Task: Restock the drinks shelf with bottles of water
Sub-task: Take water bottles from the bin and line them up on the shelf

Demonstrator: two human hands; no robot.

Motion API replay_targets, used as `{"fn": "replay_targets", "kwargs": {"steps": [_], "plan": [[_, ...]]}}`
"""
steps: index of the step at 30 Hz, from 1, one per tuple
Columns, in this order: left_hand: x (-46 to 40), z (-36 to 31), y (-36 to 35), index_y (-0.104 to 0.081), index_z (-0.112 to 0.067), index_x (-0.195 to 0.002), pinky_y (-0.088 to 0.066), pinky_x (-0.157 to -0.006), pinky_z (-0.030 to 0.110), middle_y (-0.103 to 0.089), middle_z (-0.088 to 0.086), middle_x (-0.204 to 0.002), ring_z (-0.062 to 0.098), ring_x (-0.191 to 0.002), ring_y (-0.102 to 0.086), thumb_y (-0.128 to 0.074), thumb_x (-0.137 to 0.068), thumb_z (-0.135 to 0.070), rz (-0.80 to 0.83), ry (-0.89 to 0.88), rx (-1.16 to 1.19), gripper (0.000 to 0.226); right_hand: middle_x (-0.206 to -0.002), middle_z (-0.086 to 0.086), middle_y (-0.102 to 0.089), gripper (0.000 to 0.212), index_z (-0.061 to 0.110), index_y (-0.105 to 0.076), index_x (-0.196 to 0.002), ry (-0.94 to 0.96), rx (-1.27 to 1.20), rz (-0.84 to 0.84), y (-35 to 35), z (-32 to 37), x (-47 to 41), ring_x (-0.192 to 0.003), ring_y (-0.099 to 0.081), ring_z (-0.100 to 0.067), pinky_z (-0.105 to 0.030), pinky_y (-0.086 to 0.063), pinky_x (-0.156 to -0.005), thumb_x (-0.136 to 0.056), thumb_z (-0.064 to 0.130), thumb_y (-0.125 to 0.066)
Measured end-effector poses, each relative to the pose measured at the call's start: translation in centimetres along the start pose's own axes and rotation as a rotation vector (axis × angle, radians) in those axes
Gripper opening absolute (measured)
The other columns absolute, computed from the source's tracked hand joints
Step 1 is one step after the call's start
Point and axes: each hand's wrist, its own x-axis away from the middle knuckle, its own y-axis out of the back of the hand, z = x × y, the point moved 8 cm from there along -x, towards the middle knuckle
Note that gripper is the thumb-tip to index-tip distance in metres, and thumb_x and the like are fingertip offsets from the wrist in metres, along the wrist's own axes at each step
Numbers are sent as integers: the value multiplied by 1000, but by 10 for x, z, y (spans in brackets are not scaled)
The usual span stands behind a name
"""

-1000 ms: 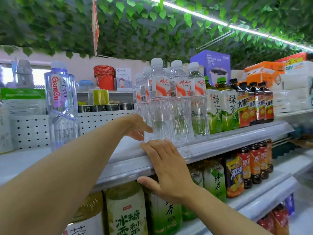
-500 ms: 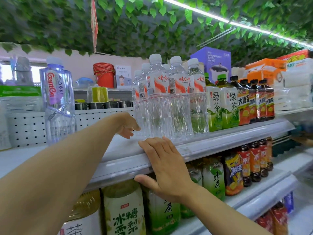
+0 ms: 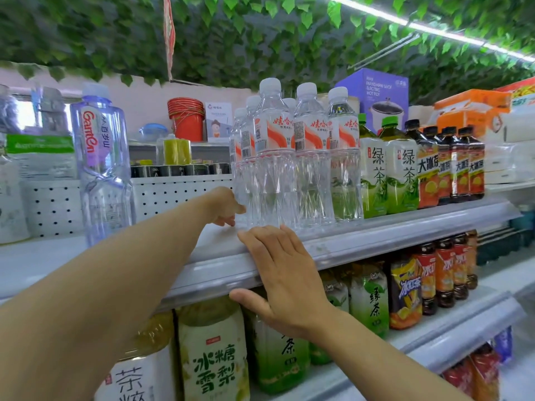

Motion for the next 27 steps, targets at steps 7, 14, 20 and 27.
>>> {"fn": "replay_targets", "kwargs": {"steps": [7, 14, 20, 27], "plan": [[13, -3, 2, -45, -1, -131, -48, -97, 40, -61, 14, -121, 26, -108, -61, -55, -94, -22, 12, -15, -74, 43, -133, -1, -42, 69, 16, -35, -137, -2, -20, 0, 3, 0, 0, -124, -39, -21, -38, -15, -115, -87, 63, -37], [56, 10, 39, -44, 0, -132, -44, -99, 43, -54, 16, -127, 31, -114, -54, -56, -93, -31, -96, 25, -171, 51, -127, -4, -47, 66, 14, -41, -132, 6, -33, -37, 3, 2, 1, -118, -41, -23, -40, -23, -111, -86, 62, -38], [128, 29, 71, -47, -10, -131, -45, -82, 29, -55, 11, -126, 22, -100, -56, -64, -88, -28, -224, -33, -20, 49, -140, -9, -37, 70, 14, -36, -136, -60, -68, 2, 5, 11, 2, -129, -32, -28, -44, -20, -112, -84, 59, -41], [257, 59, 109, -54, -22, -110, -43, -69, 20, -61, -4, -101, 10, -88, -58, -65, -85, -27, -537, -142, -59, 27, -139, -13, -38, 74, 9, -42, -134, 6, -202, 44, -2, 110, 30, -130, -32, -33, -45, -28, -111, -73, 34, -74]]}}
